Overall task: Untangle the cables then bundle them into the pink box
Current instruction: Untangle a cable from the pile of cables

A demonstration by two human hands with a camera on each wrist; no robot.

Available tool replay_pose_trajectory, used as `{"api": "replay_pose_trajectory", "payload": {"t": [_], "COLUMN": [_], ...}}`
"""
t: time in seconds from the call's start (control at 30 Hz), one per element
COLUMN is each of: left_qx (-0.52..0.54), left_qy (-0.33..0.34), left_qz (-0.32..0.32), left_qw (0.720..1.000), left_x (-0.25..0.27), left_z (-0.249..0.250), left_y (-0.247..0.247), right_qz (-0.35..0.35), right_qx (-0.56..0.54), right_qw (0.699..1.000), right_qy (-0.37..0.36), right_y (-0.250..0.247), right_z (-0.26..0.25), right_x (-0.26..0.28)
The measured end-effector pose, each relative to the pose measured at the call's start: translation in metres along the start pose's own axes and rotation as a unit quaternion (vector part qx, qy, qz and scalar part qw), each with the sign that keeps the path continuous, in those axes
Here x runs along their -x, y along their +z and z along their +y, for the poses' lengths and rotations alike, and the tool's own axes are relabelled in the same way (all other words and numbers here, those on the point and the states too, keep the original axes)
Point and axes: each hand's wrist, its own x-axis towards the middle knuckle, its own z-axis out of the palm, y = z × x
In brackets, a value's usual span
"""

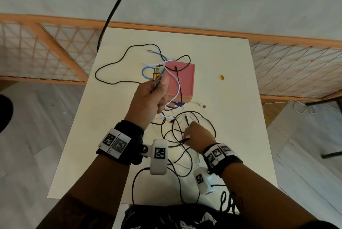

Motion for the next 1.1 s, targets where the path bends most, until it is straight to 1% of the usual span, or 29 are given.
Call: {"api": "replay_pose_trajectory", "payload": {"t": [0.1, 0.17, 0.2, 0.23, 0.27, 0.3, 0.33, 0.37, 0.4, 0.47, 0.53, 0.6, 0.7, 0.77, 0.8, 0.87, 0.93, 1.0, 1.03, 1.07, 1.1], "left_qx": [-0.007, -0.018, -0.023, -0.027, -0.028, -0.031, -0.03, -0.024, -0.013, 0.0, -0.011, -0.033, -0.057, -0.074, -0.068, -0.011, 0.091, 0.205, 0.232, 0.231, 0.196], "left_qy": [-0.004, -0.007, -0.01, -0.013, -0.015, -0.016, -0.019, -0.022, -0.022, -0.023, -0.025, -0.029, -0.029, -0.023, -0.024, -0.033, -0.039, -0.052, -0.062, -0.065, -0.061], "left_qz": [0.01, 0.008, 0.007, 0.007, 0.005, 0.002, -0.001, -0.008, -0.023, -0.057, -0.08, -0.074, -0.054, -0.024, -0.004, 0.041, 0.073, 0.07, 0.06, 0.049, 0.04], "left_qw": [1.0, 1.0, 1.0, 1.0, 0.999, 0.999, 0.999, 0.999, 0.999, 0.998, 0.996, 0.996, 0.997, 0.997, 0.997, 0.999, 0.992, 0.975, 0.969, 0.97, 0.978], "left_x": [0.0, -0.001, -0.002, -0.002, -0.002, -0.002, -0.002, -0.002, -0.002, 0.0, 0.0, 0.0, -0.001, -0.003, -0.003, -0.007, -0.011, -0.013, -0.014, -0.013, -0.014], "left_z": [0.001, 0.002, 0.003, 0.004, 0.005, 0.007, 0.009, 0.011, 0.013, 0.018, 0.019, 0.018, 0.015, 0.01, 0.01, 0.006, 0.009, 0.016, 0.02, 0.02, 0.019], "left_y": [0.0, 0.001, 0.002, 0.003, 0.005, 0.006, 0.008, 0.01, 0.012, 0.015, 0.018, 0.021, 0.023, 0.025, 0.025, 0.025, 0.024, 0.024, 0.023, 0.023, 0.02], "right_qz": [0.021, 0.065, 0.093, 0.116, 0.134, 0.143, 0.151, 0.164, 0.18, 0.206, 0.231, 0.251, 0.254, 0.255, 0.249, 0.204, 0.152, 0.124, 0.114, 0.105, 0.098], "right_qx": [-0.074, -0.141, -0.191, -0.266, -0.365, -0.462, -0.53, -0.558, -0.561, -0.544, -0.506, -0.477, -0.478, -0.47, -0.464, -0.454, -0.425, -0.404, -0.41, -0.43, -0.462], "right_qw": [0.997, 0.987, 0.975, 0.953, 0.914, 0.862, 0.815, 0.79, 0.783, 0.791, 0.815, 0.832, 0.833, 0.838, 0.843, 0.86, 0.885, 0.897, 0.894, 0.884, 0.867], "right_qy": [-0.014, -0.041, -0.059, -0.084, -0.119, -0.154, -0.181, -0.194, -0.199, -0.19, -0.163, -0.131, -0.113, -0.11, -0.11, -0.11, -0.113, -0.13, -0.14, -0.151, -0.162], "right_y": [-0.037, -0.068, -0.083, -0.097, -0.11, -0.12, -0.129, -0.135, -0.137, -0.134, -0.129, -0.127, -0.127, -0.125, -0.124, -0.12, -0.114, -0.106, -0.104, -0.104, -0.106], "right_z": [-0.001, -0.007, -0.012, -0.019, -0.027, -0.036, -0.045, -0.053, -0.061, -0.073, -0.082, -0.089, -0.091, -0.088, -0.086, -0.079, -0.074, -0.068, -0.066, -0.064, -0.062], "right_x": [0.021, 0.04, 0.051, 0.061, 0.072, 0.08, 0.085, 0.088, 0.087, 0.08, 0.074, 0.073, 0.07, 0.067, 0.067, 0.068, 0.073, 0.076, 0.077, 0.08, 0.08]}}
